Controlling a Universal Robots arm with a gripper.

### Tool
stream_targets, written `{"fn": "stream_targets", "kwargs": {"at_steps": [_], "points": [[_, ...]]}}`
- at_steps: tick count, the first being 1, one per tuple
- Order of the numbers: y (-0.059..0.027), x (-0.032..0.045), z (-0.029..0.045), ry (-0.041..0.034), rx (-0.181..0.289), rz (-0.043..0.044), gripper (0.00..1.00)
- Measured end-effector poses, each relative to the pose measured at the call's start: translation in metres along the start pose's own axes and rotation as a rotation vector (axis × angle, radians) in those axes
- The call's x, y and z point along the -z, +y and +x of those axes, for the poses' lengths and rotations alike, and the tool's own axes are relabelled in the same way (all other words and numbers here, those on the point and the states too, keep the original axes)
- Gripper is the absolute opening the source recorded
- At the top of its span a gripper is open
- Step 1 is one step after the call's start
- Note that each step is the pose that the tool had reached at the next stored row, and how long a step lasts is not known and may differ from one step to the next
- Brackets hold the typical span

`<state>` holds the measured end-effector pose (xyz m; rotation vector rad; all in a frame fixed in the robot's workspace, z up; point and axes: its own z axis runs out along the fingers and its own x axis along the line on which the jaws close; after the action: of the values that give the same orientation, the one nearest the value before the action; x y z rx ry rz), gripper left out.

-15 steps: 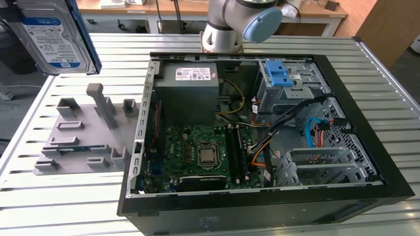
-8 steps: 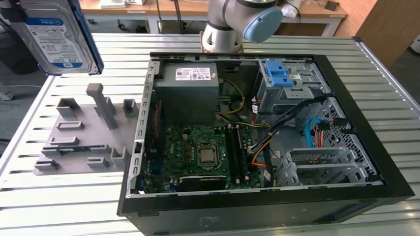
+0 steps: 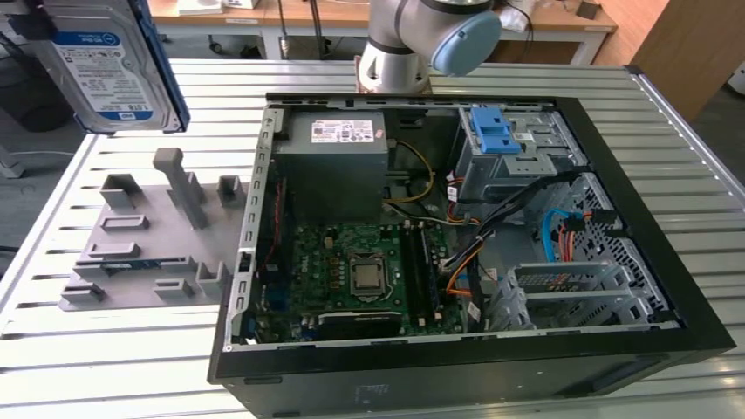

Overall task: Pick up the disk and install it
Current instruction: 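Pick up the disk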

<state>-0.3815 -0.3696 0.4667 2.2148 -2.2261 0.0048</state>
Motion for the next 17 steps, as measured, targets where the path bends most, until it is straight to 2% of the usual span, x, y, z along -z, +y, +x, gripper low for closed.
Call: {"fn": "stream_targets", "kwargs": {"at_steps": [17], "points": [[-0.0216,-0.0002,0.0001,0.0,0.0,-0.0001,0.36]]}}
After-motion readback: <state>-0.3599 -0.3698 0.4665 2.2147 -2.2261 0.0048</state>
